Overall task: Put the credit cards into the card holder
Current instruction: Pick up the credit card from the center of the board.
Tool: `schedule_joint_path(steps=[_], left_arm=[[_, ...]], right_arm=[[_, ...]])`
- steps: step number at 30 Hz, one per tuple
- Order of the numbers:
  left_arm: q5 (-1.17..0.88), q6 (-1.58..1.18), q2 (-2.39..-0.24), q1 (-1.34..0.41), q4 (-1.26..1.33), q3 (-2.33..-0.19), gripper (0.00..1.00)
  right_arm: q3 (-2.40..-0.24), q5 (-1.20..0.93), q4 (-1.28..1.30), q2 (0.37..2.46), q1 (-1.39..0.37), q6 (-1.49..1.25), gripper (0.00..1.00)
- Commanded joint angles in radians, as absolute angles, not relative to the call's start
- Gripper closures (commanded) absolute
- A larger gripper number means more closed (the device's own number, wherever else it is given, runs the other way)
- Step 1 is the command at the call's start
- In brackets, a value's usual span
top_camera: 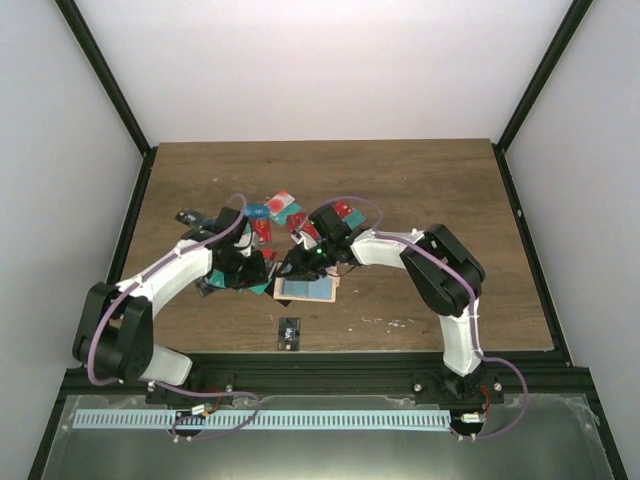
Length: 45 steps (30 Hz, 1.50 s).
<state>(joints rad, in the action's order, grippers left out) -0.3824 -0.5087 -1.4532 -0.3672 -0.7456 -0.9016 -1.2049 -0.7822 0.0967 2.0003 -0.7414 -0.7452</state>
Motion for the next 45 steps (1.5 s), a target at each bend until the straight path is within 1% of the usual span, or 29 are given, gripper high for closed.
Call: schedule_joint_path(steps=[1, 4, 8, 16, 21, 26, 32, 39, 45], left_arm=[[-0.368, -0.491, -1.379, -0.364, -0.779, -0.852, 0.89], [-0.379, -0.497, -1.327, -0.366, -0.780, -0.803, 0.83], [-0.439, -0.499, -1.281, -0.380, -0.761, -0.725, 0.77], [-0.475, -0.547, -1.267, -0.475, -0.682, -0.622, 0.70], [-0.446, -0.580, -1.276, -0.534, -0.612, -0.606, 0.65], [-0.407, -0.596, -1.301, -0.537, -0.555, -0.613, 0.65], [-0.416, -0.597, -1.351, -0.556, -0.480, -0.598, 0.65], [-0.438, -0.577, -1.418, -0.588, -0.405, -0.617, 0.65], [-0.439, -0.570, -1.473, -0.649, -0.408, -0.630, 0.66]], right_arm=[[-1.263, -0.823, 0.126, 1.950, -0.746, -0.687, 0.60], [-1.240, -0.804, 0.150, 1.886, -0.746, -0.664, 0.59], [-1.137, -0.759, 0.150, 1.776, -0.746, -0.681, 0.57], [-0.818, -0.708, 0.061, 1.573, -0.758, -0.843, 0.52], [-0.692, -0.657, 0.026, 1.491, -0.839, -0.924, 0.47], [-0.582, -0.600, -0.017, 1.416, -0.905, -1.017, 0.42], [-0.443, -0.544, -0.144, 1.333, -0.986, -1.148, 0.37], [-0.371, -0.499, -0.215, 1.321, -1.053, -1.221, 0.35], [-0.334, -0.416, -0.259, 1.295, -1.107, -1.316, 0.33]])
